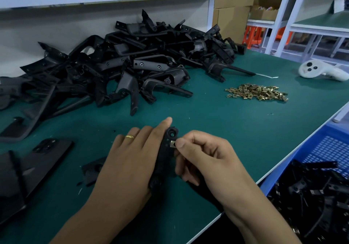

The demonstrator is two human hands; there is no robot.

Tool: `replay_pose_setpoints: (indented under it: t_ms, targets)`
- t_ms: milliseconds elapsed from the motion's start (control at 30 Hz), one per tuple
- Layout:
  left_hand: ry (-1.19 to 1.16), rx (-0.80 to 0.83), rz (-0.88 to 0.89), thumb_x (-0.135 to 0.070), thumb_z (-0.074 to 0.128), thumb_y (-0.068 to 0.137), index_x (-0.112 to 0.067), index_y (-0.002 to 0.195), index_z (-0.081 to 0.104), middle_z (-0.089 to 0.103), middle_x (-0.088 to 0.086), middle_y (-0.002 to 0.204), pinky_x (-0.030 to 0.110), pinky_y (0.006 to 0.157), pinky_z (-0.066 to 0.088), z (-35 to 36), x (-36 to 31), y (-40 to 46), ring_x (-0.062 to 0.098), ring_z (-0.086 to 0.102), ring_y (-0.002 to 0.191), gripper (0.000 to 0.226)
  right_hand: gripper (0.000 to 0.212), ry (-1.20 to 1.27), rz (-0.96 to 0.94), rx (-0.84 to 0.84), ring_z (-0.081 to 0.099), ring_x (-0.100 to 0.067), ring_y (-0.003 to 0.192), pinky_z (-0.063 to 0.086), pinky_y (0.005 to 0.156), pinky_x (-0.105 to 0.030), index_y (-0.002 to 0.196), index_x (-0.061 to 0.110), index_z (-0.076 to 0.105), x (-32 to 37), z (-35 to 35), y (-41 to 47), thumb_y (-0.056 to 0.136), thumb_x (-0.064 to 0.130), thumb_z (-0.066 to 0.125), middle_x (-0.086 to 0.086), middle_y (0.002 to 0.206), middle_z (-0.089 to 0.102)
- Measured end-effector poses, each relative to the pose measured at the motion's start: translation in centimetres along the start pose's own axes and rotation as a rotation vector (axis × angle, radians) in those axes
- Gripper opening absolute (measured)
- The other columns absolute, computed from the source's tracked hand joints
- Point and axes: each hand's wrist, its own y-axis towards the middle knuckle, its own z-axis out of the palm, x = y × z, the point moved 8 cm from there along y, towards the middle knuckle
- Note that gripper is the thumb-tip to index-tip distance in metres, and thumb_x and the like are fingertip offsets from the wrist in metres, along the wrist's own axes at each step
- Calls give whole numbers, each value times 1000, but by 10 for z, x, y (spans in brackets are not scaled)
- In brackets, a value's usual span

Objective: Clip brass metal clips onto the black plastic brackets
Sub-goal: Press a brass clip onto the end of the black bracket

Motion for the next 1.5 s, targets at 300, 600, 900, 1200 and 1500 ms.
replay_pose_setpoints:
  t_ms: [300,600,900,1200,1500]
  targets:
    - [14,-93,-116,-18,85,60,-13,158,39,66,6,112,51,76,54,-10,3,-1,38,64,96,109,26,85,-108,-139,60,-19,51,44,45,-25,75,11,65,3,9,2,98,25,62,-11,63,69]
    - [-279,-76,17,-20,59,88,-39,158,29,56,-17,128,37,91,46,-1,25,-6,18,56,113,78,21,119,-108,-273,42,-15,40,32,40,-18,71,17,66,4,-28,-2,91,17,60,-4,50,50]
    - [-114,-147,-64,-8,73,73,-27,165,11,56,-3,124,47,93,47,-7,13,-1,29,52,111,112,27,188,-27,-130,57,-21,48,43,43,-25,79,10,68,-8,3,0,102,23,60,-13,63,63]
    - [-145,-76,-67,-37,34,80,-25,165,12,56,-4,122,42,90,47,-3,9,-1,26,52,108,89,29,79,-33,-145,54,-24,49,42,45,-26,81,9,63,-8,9,2,98,32,60,-13,64,66]
    - [-25,-30,-96,-19,75,73,-17,165,17,60,3,119,45,88,52,-2,7,1,30,57,105,108,32,-44,-76,-262,56,-19,48,43,45,-26,75,13,61,-3,8,-3,104,25,58,-8,58,64]
